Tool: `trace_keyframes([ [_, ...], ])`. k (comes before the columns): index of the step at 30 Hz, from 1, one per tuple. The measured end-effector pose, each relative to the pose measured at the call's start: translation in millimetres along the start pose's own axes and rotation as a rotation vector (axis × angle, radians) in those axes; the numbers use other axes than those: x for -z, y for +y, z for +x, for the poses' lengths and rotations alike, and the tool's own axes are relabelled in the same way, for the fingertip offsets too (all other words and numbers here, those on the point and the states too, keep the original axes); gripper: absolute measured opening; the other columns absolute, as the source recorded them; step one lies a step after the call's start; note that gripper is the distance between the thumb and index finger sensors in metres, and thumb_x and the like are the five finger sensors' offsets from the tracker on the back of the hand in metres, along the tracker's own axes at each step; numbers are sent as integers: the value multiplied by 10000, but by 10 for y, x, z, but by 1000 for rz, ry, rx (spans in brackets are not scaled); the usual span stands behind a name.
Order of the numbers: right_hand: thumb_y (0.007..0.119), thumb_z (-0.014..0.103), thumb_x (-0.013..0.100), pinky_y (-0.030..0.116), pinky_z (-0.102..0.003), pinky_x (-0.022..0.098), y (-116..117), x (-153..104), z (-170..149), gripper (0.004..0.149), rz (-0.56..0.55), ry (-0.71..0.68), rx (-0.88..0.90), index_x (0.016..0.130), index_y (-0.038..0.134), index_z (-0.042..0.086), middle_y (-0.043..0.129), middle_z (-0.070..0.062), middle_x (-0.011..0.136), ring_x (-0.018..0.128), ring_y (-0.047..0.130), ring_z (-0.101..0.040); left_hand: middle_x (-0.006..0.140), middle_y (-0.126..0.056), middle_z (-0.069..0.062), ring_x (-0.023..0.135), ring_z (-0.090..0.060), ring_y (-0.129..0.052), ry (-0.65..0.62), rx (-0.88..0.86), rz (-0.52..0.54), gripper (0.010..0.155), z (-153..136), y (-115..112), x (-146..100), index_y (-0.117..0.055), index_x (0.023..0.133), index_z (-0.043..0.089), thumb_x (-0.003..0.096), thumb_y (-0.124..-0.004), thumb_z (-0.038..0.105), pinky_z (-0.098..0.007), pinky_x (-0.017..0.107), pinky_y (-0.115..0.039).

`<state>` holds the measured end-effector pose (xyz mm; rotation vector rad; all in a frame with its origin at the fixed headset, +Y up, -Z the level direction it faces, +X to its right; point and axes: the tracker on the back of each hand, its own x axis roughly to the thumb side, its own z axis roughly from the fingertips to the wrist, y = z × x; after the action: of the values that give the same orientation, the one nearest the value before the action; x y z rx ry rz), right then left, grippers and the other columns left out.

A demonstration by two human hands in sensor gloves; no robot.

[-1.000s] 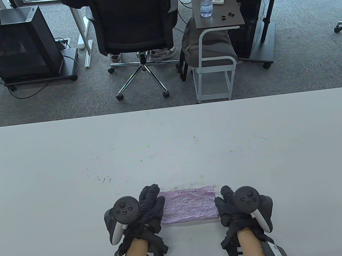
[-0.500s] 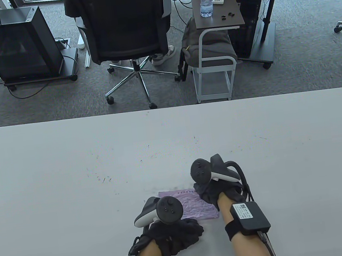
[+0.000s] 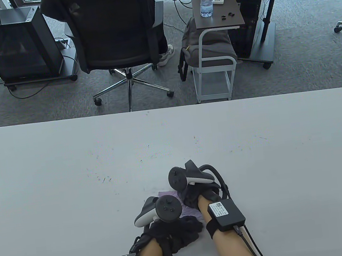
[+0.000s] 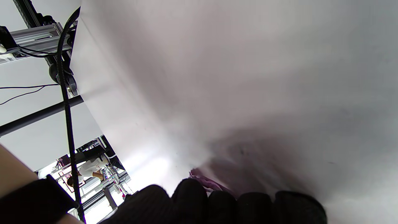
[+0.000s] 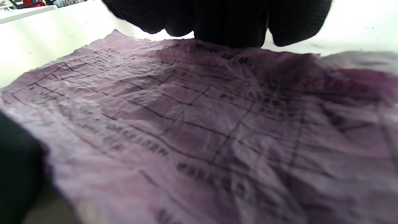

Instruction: Flatten crumpled invoices and stack

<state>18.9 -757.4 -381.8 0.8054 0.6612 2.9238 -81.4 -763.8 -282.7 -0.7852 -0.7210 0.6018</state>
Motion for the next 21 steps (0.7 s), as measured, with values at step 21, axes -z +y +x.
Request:
trace_keyframes([
  [21, 691, 582, 531, 717, -581, 563, -134, -1855, -130, 788, -410, 264, -260, 1073, 323, 144, 367, -307, 1098, 904, 572, -509, 1140, -343, -241, 1008, -580, -497, 242, 552, 547, 757, 224, 208, -1046, -459, 1150, 99, 580, -712, 528, -660, 655, -584],
])
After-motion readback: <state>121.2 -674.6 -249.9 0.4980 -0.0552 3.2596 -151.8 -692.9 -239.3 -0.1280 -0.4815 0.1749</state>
